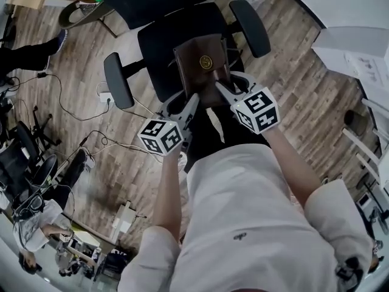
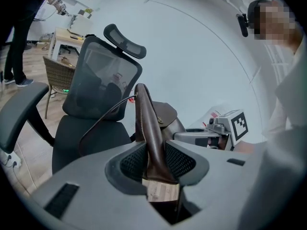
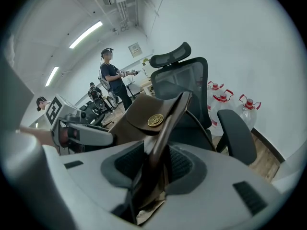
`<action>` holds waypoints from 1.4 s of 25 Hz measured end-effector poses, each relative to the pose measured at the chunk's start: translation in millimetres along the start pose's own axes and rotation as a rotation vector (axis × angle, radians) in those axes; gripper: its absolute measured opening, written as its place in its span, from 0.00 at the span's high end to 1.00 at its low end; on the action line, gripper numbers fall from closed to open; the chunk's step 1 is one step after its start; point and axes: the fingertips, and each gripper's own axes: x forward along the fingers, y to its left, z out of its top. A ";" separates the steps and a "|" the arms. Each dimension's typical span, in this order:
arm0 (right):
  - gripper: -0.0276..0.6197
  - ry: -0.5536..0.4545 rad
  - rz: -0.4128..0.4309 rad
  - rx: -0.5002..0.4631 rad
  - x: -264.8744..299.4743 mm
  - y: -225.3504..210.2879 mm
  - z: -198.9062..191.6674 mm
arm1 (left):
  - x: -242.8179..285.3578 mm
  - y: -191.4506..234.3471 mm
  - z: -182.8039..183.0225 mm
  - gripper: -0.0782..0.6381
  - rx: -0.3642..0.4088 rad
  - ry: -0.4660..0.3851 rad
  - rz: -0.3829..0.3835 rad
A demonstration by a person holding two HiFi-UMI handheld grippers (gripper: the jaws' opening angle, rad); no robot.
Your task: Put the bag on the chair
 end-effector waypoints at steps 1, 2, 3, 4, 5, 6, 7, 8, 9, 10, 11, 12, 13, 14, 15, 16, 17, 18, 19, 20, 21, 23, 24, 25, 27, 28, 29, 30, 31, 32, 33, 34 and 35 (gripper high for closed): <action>0.77 0.010 -0.005 0.000 3.4 -0.8 -1.9 | 1.6 3.6 -1.7 0.72 -0.008 0.006 -0.003; 0.77 0.018 -0.011 0.002 6.7 -0.8 -4.3 | 2.4 7.2 -3.5 0.72 -0.014 0.012 -0.006; 0.77 0.023 -0.017 0.006 10.1 -0.7 -6.5 | 3.0 10.9 -4.8 0.72 -0.016 0.016 -0.009; 0.77 0.026 -0.024 0.011 14.0 -1.3 -8.1 | 4.0 15.1 -5.2 0.72 -0.016 0.020 -0.014; 0.77 0.028 -0.032 0.019 18.5 -2.6 -8.9 | 5.8 19.8 -4.9 0.72 -0.014 0.024 -0.019; 0.77 0.030 -0.042 0.026 23.3 -4.2 -9.5 | 8.1 24.9 -4.5 0.72 -0.012 0.030 -0.026; 0.77 0.035 -0.054 0.032 28.2 -5.6 -10.4 | 10.5 30.3 -4.6 0.73 -0.011 0.039 -0.034; 0.77 0.041 -0.066 0.037 33.3 -6.8 -11.6 | 13.0 35.9 -5.0 0.72 -0.012 0.049 -0.042; 0.77 0.047 -0.076 0.043 38.4 -8.2 -12.8 | 15.5 41.4 -5.2 0.73 -0.012 0.060 -0.049; 0.77 0.051 -0.086 0.051 43.4 -9.9 -14.0 | 18.3 46.8 -5.2 0.72 -0.012 0.071 -0.056; 0.77 0.054 -0.094 0.062 48.2 -11.7 -15.1 | 21.0 51.9 -5.0 0.72 -0.010 0.083 -0.062; 0.77 0.055 -0.101 0.073 52.7 -13.3 -16.4 | 23.5 56.5 -5.1 0.72 -0.007 0.096 -0.067; 0.77 0.055 -0.107 0.084 56.8 -14.8 -18.0 | 25.9 60.8 -5.5 0.73 -0.003 0.108 -0.072; 0.77 0.056 -0.112 0.095 60.7 -16.2 -19.9 | 28.1 64.8 -6.1 0.72 0.000 0.120 -0.077; 0.77 0.058 -0.116 0.104 64.4 -17.3 -22.0 | 30.1 68.7 -7.2 0.72 0.001 0.131 -0.082; 0.77 0.061 -0.121 0.111 68.3 -18.3 -24.2 | 31.9 72.8 -8.5 0.72 0.001 0.141 -0.086; 0.77 0.065 -0.126 0.117 72.7 -19.1 -26.3 | 33.7 77.4 -9.9 0.72 0.001 0.151 -0.090; 0.77 0.068 -0.130 0.123 77.7 -20.1 -28.2 | 35.5 82.5 -11.0 0.72 0.001 0.162 -0.093; 0.77 0.072 -0.134 0.129 83.1 -21.4 -30.1 | 37.7 87.9 -11.9 0.72 0.003 0.173 -0.096; 0.77 0.075 -0.139 0.135 88.3 -23.1 -32.1 | 40.4 93.2 -12.7 0.72 0.006 0.183 -0.100; 0.77 0.077 -0.143 0.142 92.9 -25.1 -34.7 | 43.5 97.7 -13.9 0.72 0.010 0.193 -0.104; 0.77 0.080 -0.155 0.155 99.3 -29.7 -41.5 | 50.1 103.9 -17.7 0.72 0.021 0.213 -0.113; 0.77 0.081 -0.161 0.163 101.7 -31.7 -45.4 | 53.1 106.2 -20.1 0.72 0.027 0.224 -0.117; 0.77 0.082 -0.166 0.172 104.6 -33.5 -49.2 | 55.7 108.9 -22.2 0.72 0.034 0.234 -0.121; 0.77 0.083 -0.175 0.190 112.7 -36.6 -54.2 | 60.5 116.7 -24.5 0.72 0.043 0.252 -0.127; 0.77 0.083 -0.181 0.198 117.7 -38.7 -55.3 | 63.3 121.7 -24.5 0.72 0.045 0.258 -0.129; 0.77 0.083 -0.186 0.203 122.7 -41.6 -56.1 | 66.9 126.5 -24.2 0.72 0.045 0.262 -0.131; 0.77 0.084 -0.190 0.208 127.3 -45.3 -57.0 | 71.2 130.8 -24.0 0.72 0.043 0.264 -0.132; 0.77 0.085 -0.193 0.212 131.1 -49.5 -58.2 | 75.9 134.4 -24.4 0.72 0.039 0.266 -0.133; 0.77 0.087 -0.196 0.215 134.2 -53.7 -59.8 | 80.6 137.3 -25.2 0.72 0.036 0.269 -0.135; 0.77 0.088 -0.199 0.218 136.7 -57.5 -61.7 | 84.8 139.7 -26.7 0.72 0.033 0.271 -0.137; 0.77 0.089 -0.202 0.220 138.8 -60.9 -64.1 | 88.6 141.8 -28.6 0.72 0.033 0.274 -0.139; 0.77 0.090 -0.206 0.221 140.5 -64.1 -67.2 | 92.3 143.4 -31.2 0.72 0.033 0.277 -0.142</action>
